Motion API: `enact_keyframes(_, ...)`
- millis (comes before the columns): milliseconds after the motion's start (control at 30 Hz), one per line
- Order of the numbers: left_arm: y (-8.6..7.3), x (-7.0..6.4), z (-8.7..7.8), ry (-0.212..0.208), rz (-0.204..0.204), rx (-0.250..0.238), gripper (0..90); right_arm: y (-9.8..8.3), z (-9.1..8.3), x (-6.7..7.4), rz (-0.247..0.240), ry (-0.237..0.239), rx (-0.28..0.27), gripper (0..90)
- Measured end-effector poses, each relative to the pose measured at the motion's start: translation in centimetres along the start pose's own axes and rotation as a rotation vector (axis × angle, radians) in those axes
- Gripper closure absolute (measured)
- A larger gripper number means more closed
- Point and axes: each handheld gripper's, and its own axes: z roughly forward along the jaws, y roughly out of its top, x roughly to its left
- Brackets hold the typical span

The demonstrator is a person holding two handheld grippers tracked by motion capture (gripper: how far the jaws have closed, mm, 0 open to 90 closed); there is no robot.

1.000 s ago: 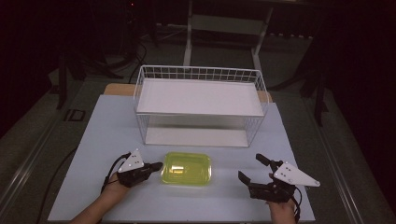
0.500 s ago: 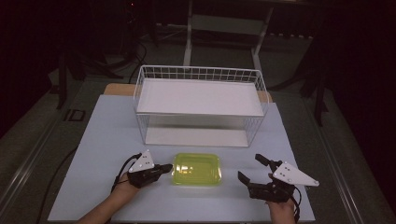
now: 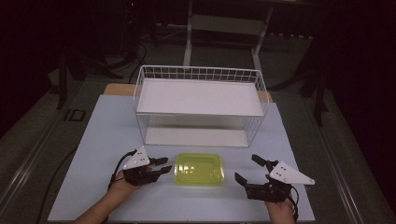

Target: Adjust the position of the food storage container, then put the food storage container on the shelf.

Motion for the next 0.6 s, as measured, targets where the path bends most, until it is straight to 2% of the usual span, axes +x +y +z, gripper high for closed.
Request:
enact_keyframes(67, 0.3, 0.0, -0.6, -0.055, -0.044, -0.022, 35.5, 0.1, 0.1, 0.1, -0.008, -0.012, -0.002, 12.6)
enact_keyframes(133, 0.6, -0.5, -1.0, -0.058, -0.059, -0.044, 18.0, 0.2, 0.1, 0.1, -0.005, -0.022, 0.010, 12.6)
enact_keyframes(200, 1.1, -0.8, -1.5, -0.068, -0.085, -0.045, 7.9, 0.3, 0.2, -0.1, -0.003, -0.019, 0.029, 12.6)
enact_keyframes(233, 1.3, -1.0, -1.8, -0.069, -0.083, -0.047, 4.0, 0.4, 0.3, -0.1, 0.004, -0.014, 0.031, 12.6)
enact_keyframes(300, 1.9, -1.4, -2.4, -0.063, -0.081, -0.053, 2.7, 0.8, 0.3, -0.1, -0.015, -0.027, 0.031, 14.0)
enact_keyframes(367, 2.3, -1.6, -3.0, -0.074, -0.083, -0.083, 2.6, 1.4, 0.0, -0.1, -0.016, -0.020, 0.021, 15.9)
enact_keyframes(433, 2.7, -1.6, -3.3, -0.067, -0.074, -0.074, 4.2, 1.9, 0.0, 0.1, -0.026, 0.002, 0.002, 15.7)
enact_keyframes(500, 3.0, -1.6, -3.3, -0.050, -0.058, -0.062, 4.6, 2.4, 0.2, 0.5, -0.066, 0.003, 0.015, 15.7)
enact_keyframes(533, 3.1, -1.6, -3.2, -0.039, -0.056, -0.054, 4.8, 2.5, 0.5, 0.5, -0.048, 0.006, 0.033, 15.7)
enact_keyframes(600, 3.4, -1.4, -3.0, -0.040, -0.084, -0.054, 4.8, 2.8, 1.0, 0.3, 0.015, 0.043, 0.070, 15.7)
